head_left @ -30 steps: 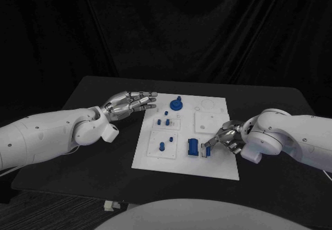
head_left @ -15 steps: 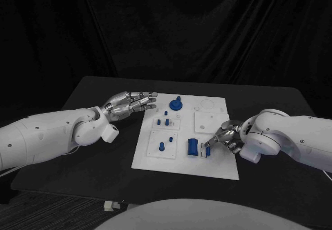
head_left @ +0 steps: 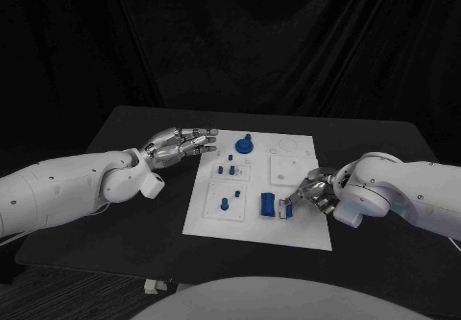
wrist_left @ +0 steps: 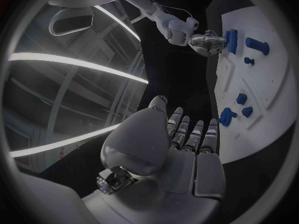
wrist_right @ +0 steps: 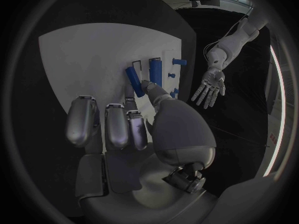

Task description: Assemble the parts on the task board

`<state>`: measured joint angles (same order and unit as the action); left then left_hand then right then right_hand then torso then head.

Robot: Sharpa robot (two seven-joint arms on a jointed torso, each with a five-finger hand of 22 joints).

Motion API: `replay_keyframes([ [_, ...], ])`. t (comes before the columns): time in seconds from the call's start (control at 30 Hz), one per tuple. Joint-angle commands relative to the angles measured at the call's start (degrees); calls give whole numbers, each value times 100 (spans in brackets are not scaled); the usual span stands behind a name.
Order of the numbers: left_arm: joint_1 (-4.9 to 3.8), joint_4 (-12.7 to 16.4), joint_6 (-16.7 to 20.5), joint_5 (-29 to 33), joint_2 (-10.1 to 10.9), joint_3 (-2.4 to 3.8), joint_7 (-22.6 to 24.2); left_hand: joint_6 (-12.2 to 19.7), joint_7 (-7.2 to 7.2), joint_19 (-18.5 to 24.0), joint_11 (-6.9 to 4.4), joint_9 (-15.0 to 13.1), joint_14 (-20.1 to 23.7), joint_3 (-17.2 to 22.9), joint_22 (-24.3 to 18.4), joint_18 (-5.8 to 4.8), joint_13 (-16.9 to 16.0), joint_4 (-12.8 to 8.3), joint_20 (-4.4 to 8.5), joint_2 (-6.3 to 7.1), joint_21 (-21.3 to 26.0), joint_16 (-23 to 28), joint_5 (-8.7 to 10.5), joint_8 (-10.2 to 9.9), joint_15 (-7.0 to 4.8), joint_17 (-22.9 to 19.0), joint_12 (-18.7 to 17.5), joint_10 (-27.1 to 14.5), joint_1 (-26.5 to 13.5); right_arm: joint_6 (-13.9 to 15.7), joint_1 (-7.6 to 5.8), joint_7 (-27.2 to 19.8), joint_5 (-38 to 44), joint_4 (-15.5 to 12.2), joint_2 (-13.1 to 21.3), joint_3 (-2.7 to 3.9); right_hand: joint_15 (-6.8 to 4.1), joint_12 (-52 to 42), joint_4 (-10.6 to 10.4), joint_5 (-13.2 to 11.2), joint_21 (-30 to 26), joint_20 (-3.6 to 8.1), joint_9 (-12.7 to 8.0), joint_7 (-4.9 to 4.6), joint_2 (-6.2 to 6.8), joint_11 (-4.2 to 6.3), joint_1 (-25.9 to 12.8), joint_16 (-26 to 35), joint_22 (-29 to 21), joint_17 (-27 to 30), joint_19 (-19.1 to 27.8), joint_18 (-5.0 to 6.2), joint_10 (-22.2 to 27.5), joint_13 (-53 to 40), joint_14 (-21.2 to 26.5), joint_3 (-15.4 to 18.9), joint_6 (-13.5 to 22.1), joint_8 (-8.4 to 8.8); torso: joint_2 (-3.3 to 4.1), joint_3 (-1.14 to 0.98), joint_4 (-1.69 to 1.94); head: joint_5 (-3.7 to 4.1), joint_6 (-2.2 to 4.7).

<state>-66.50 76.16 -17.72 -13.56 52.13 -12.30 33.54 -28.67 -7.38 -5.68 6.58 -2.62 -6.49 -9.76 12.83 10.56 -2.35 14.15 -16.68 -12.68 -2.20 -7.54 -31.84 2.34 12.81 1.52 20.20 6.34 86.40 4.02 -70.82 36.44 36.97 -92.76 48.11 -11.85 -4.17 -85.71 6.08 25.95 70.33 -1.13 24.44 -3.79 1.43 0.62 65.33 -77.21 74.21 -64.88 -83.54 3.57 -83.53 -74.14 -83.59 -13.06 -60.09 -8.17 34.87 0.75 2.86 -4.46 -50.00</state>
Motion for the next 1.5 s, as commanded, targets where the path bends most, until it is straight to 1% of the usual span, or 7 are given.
replay_keyframes([
  [0.03,11,0,-95,23,-14,5,25,-19,-23,-16,50,-37,-57,209,30,-286,-24,3,-1,-4,-71,-75,-75,103,24,37,82,-18,61,-110,14,60,-50,-22,27,2,-110,-27,28,160,-18,-7,256,97,-82,110,-131,37,1058,4,-46,38,-499,-1205,-237,-439,-65,-286,0,2,1,0,0],
  [0.27,16,1,-105,23,-13,5,-1,-13,-23,-15,52,-36,-56,215,28,-288,-24,-2,-1,-4,-71,-75,-80,101,27,37,83,-19,66,-253,7,65,-212,-43,94,3,-113,-25,30,151,-29,-4,260,103,-82,116,-134,41,1055,12,-43,40,-499,-1203,-236,-443,-76,-297,2,0,1,-12,0],
  [0.57,21,-3,-123,23,-10,5,-26,-15,-23,-17,55,-36,-58,221,32,-291,-24,-8,-2,-3,-72,-79,-86,101,29,37,80,-20,71,-329,-9,68,-414,-48,134,3,-117,-30,30,139,-46,-2,261,106,-84,118,-140,41,1050,12,-37,44,-501,-1207,-236,-446,-81,-304,-2,2,-3,-35,0],
  [0.73,25,-7,-136,23,-16,5,-37,-13,-24,-19,56,-36,-60,227,32,-293,-24,-14,-2,-4,-72,-82,-92,100,33,37,81,-20,77,-351,-13,68,-509,-35,109,3,-119,-32,28,128,-55,0,262,108,-88,121,-145,40,1048,10,-35,46,-502,-1210,-236,-449,-82,-308,-3,1,-1,-19,0],
  [0.9,31,-9,-147,23,-18,5,-50,-13,-24,-19,56,-36,-60,227,32,-293,-24,-14,-2,-4,-72,-82,-92,100,33,37,81,-20,77,-378,-14,68,-620,-3,75,3,-121,-33,25,122,-50,2,262,108,-90,121,-150,42,1049,15,-36,45,-503,-1210,-235,-450,-82,-309,0,1,2,-24,0],
  [1.23,48,-19,-170,23,-22,5,-72,-14,-27,-22,58,-36,-63,235,37,-296,-24,-20,-3,-7,-74,-87,-100,100,37,38,78,-21,82,-333,-15,68,-755,100,4,3,-125,-16,-8,92,-85,9,258,106,-117,122,-203,49,1040,26,-25,51,-497,-1194,-232,-463,-60,-313,2,1,1,-17,0],
  [1.5,68,-19,-184,23,-23,5,-85,-15,-30,-25,61,-36,-67,246,39,-301,-24,-27,-4,-10,-75,-92,-108,100,43,39,78,-21,89,-288,-15,69,-694,165,-49,3,-123,5,-55,54,-130,12,249,97,-135,116,-275,62,1027,46,-10,59,-488,-1175,-227,-469,-16,-308,2,0,2,-24,0],
])
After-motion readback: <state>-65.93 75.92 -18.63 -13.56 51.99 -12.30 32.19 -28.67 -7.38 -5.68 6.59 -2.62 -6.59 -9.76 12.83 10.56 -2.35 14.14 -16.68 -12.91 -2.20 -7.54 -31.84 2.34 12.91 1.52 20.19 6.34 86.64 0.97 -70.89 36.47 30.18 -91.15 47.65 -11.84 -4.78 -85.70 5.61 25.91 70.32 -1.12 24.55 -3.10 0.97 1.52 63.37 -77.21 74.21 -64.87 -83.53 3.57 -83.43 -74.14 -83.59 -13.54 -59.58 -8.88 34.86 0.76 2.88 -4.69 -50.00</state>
